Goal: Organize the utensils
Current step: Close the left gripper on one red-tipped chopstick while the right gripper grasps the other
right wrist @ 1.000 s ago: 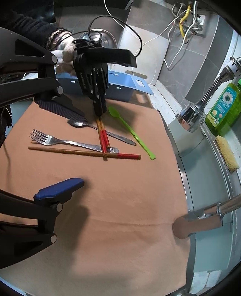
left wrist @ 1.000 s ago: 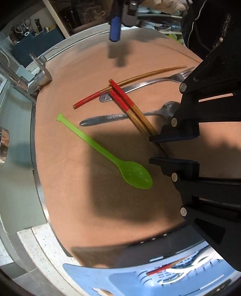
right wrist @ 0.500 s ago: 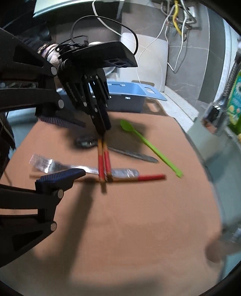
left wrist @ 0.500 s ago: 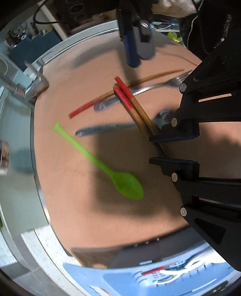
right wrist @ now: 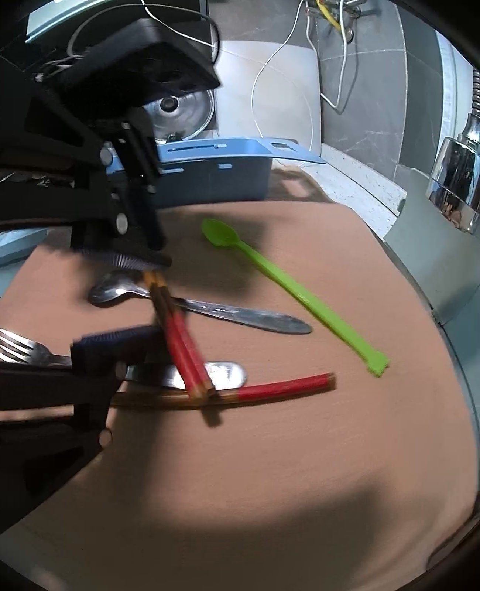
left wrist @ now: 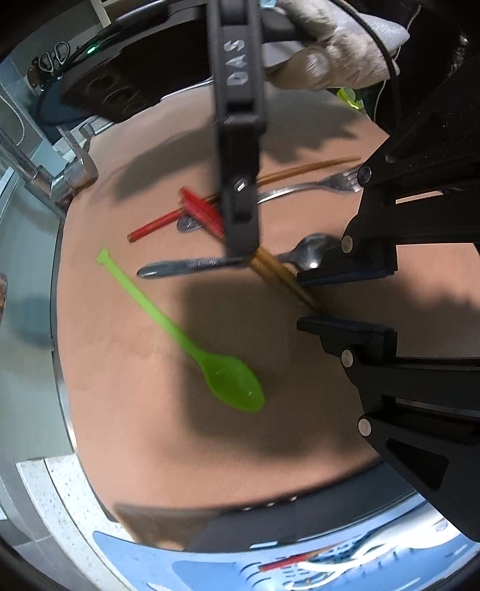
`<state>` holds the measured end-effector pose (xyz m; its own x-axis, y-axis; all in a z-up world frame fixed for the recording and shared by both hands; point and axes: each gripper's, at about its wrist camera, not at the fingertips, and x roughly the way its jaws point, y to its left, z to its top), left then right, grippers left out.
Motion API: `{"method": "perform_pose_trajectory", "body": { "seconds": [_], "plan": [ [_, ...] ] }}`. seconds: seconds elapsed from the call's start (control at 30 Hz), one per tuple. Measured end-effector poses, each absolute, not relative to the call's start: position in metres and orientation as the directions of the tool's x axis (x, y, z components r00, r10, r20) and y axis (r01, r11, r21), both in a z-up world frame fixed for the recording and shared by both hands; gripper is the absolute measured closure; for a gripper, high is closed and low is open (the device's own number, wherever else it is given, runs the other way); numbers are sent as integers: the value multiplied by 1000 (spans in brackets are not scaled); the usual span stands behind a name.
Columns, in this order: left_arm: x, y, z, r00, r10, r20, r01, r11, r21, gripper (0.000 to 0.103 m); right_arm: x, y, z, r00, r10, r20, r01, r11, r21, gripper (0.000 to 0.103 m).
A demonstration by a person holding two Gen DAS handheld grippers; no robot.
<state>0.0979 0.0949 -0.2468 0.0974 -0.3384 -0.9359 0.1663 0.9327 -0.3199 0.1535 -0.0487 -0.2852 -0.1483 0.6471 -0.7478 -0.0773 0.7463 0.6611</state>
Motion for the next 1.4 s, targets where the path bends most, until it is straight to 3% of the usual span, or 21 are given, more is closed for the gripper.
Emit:
{"method": "perform_pose_trajectory", "body": {
  "seconds": [0.33,0.6,0.73,0.87,1.27,1.4],
  "plan": [
    [86,90,-240,110,-451,-886,126,890,-438,89,169,-28,-284,-130,635,-762,-175,741,648,78],
    [88,99,-225,187,-329,-926,158,940,-302,89,153,-40,-284,-149,638,-756,-143,742,655,78],
    [89,106,-215,227,-200,-953,205,966,-154,89,149,-45,-286,-148,647,-748,-85,745,662,78],
    [93,106,-222,210,-134,-968,235,968,-83,89,148,-47,-280,-124,670,-732,-55,732,679,78],
    [106,92,-254,175,-83,-981,285,958,-30,88,150,-13,-286,-143,615,-775,-37,779,625,78],
    [107,98,-257,175,-112,-978,252,966,-65,89,151,-3,-286,-122,578,-807,-48,809,586,79]
  ]
}}
